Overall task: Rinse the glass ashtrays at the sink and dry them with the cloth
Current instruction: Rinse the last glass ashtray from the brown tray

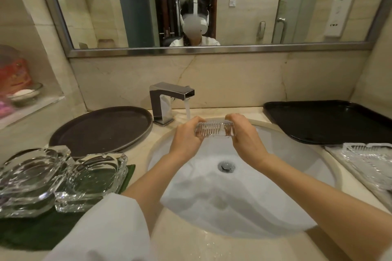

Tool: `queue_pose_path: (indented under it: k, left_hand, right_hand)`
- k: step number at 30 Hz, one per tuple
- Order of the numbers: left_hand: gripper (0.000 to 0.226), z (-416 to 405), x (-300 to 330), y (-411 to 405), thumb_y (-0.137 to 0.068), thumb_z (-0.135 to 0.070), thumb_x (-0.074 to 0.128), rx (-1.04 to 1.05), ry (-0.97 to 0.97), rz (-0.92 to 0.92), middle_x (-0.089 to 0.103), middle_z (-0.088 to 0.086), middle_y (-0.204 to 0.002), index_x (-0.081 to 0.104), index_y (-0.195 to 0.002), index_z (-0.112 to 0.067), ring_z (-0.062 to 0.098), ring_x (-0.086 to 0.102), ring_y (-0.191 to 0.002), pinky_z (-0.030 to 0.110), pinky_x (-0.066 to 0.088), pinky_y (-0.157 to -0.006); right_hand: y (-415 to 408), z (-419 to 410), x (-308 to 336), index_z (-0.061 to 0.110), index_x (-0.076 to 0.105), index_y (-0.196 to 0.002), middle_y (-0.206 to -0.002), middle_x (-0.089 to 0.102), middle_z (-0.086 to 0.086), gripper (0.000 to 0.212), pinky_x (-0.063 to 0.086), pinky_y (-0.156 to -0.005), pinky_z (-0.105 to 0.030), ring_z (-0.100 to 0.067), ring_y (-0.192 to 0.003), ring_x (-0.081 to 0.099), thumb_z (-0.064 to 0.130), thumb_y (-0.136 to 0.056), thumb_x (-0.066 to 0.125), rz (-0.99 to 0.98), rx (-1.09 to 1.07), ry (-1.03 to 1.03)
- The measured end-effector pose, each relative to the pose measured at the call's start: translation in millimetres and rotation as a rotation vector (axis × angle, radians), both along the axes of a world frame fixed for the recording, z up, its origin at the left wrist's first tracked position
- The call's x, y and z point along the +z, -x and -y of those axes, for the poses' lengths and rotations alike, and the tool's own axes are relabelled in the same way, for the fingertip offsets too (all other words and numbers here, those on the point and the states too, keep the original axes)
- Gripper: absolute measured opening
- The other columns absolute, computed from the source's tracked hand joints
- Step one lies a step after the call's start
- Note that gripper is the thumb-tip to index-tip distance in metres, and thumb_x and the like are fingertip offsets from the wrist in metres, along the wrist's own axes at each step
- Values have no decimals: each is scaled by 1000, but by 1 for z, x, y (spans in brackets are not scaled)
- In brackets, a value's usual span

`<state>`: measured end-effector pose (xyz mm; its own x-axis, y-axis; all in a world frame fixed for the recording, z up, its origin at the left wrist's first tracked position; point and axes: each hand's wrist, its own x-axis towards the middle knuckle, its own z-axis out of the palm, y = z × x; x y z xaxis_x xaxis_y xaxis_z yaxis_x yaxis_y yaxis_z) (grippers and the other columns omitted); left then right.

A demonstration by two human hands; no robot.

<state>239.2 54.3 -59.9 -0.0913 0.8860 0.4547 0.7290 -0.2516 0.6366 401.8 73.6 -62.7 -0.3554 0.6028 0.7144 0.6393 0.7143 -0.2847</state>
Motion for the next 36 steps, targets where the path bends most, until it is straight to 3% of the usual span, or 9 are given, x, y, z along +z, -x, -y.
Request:
queue_pose_path:
  k: [2,8,12,15,18,20,23,29,36]
  left_hand:
    - [27,3,-1,-2,-85,-4,62,10,30,-13,65,1,-99,64,-111,-13,10,53,-85,12,35,-65]
    - [29,8,-2,-7,-85,1,60,8,69,-6,65,3,-102,65,-112,-12,9,53,-86,14,39,-67]
    - [17,5,0,-9,-85,-4,63,-19,170,146,68,5,-95,66,-100,-13,14,65,-75,24,54,-63]
    - [4,6,4,-11,-88,-15,61,-3,278,213,66,6,-81,63,-89,-12,18,67,-57,30,57,-59]
    - [5,11,7,-16,-91,-15,55,7,448,338,60,7,-61,53,-90,-10,12,60,-37,20,48,-43]
    - [9,13,7,-21,-91,-16,52,-1,565,394,57,5,-50,52,-94,-7,9,56,-32,18,44,-44]
    - [21,13,10,-25,-92,-27,53,-8,669,411,55,6,-58,54,-93,-5,6,51,-28,19,39,-49]
    - [33,8,17,-33,-92,-41,53,-69,737,349,49,3,-63,48,-88,-9,11,46,-50,18,36,-47]
    - [25,3,-4,-40,-87,-25,65,-174,829,490,53,3,-70,56,-99,-5,13,50,-54,18,46,-46]
  right_hand:
    - [-1,3,2,-6,55,-107,-94,61,-22,38,37,-71,-28,-35,-85,55,-23,-74,44,-1,-1,54]
    - [-13,8,-2,1,48,-116,-103,59,-18,35,40,-74,-31,-31,-93,53,-13,-84,47,27,-15,199]
    - [-21,7,-3,6,47,-112,-104,52,-9,27,42,-73,-32,-24,-94,50,24,-93,55,142,-156,216]
    - [-27,5,1,13,50,-89,-84,50,0,34,37,-61,-29,-20,-79,48,47,-89,53,238,-355,276]
    - [-28,5,7,13,45,-67,-66,51,-3,40,36,-57,-32,-27,-71,51,45,-90,51,222,-449,398]
    - [-28,7,9,7,59,-85,-80,62,-9,35,44,-65,-34,-30,-81,58,40,-92,50,231,-443,400]
    - [-31,9,6,3,55,-112,-102,64,-14,34,41,-71,-34,-32,-96,58,32,-96,46,234,-389,462]
    - [-41,7,-7,8,40,-91,-72,43,-3,17,32,-55,-30,-23,-73,44,24,-98,40,123,-366,786]
    - [-59,11,-2,9,40,-104,-80,44,-3,16,30,-52,-24,-14,-65,38,22,-95,44,-105,-308,952]
